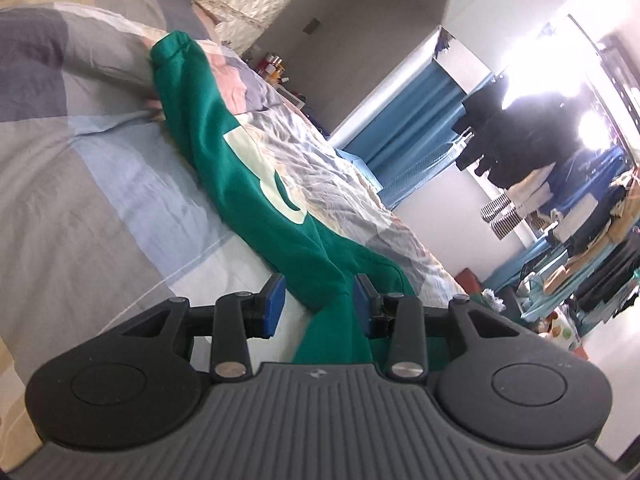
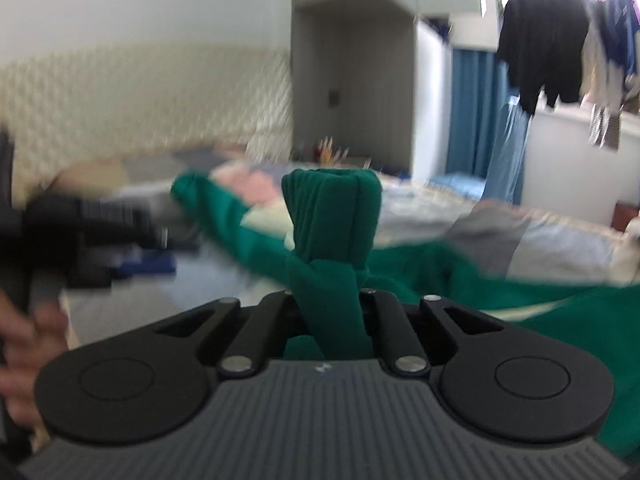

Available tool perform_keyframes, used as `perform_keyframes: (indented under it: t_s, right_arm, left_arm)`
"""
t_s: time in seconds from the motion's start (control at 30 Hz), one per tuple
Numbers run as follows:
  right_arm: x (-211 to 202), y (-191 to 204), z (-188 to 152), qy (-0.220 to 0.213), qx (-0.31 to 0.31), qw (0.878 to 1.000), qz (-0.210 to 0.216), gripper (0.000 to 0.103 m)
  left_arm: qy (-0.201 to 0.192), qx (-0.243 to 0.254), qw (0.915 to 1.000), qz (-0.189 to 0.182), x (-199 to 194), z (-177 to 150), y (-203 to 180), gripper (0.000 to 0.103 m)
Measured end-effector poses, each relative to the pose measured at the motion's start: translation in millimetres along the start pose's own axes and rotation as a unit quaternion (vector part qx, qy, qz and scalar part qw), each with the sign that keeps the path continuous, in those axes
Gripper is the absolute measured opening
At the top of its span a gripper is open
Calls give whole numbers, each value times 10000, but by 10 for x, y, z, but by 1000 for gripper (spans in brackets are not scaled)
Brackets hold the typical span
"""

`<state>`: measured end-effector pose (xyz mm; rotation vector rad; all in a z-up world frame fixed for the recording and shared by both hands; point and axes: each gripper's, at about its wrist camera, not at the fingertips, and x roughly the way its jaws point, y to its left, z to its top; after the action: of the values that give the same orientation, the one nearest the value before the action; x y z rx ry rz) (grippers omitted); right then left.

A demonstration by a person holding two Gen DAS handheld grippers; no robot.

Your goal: Fold large clothes

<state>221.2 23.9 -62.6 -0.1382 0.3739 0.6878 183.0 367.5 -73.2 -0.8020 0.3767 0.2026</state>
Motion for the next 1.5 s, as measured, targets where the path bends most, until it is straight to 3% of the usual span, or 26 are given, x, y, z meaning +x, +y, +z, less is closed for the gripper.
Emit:
perform_keyframes:
  t_s: [0.13,0.23,0.37,0.47,0.53,0.6,0.8,1.0,1.2,1.27,1.33,1.5]
  right_arm:
    - [286,45,-219,612,95,9980,-83,11]
    - [357,111,-373,879,144,9959,-161,11]
    - [362,43,-453,1130,336,9930,-108,14]
    - [299,24,-426,1373,555,9889,95,31]
    - [279,0,-365,1470,700,9861,329,58]
    - [194,-15,-326,1510,816,9840,470,66]
    - [-259,-192,-304,1408,1088,9826,531,67]
    - [-494,-658,-319,1072,1532,9821,-244,67]
    - [-536,-982,-345,688,1403,9823,-1035,66]
    - [-521,-1039,-362,598,1400,9819,-1128,64]
    - [-484,-1083,-387,601,1466,9811,-1113,52]
    - [-367,-1258,-506,819,1829,9711,-1297,50]
  left_arm:
    - [-264,-328,9991,108,-14,94,142,42]
    - [-238,-574,9979,153,59,129,244,42]
    - [-179,-395,9989,181,94,106,188,42]
    - [-149,-162,9997,89,95,68,72,42]
    - [-133,74,9999,49,75,29,-33,42]
    - [-96,326,9994,-62,32,-29,-149,42]
    - [258,1161,9919,-457,-76,-403,-575,42]
    - [786,1920,9764,-601,-6,-905,-933,42]
    - [1185,2476,9609,-367,199,-1277,-1068,33]
    - [1313,2672,9543,-269,284,-1387,-1089,30]
    - [1457,2806,9486,-120,382,-1479,-1089,28]
    - [1716,3100,9350,161,647,-1655,-1025,28]
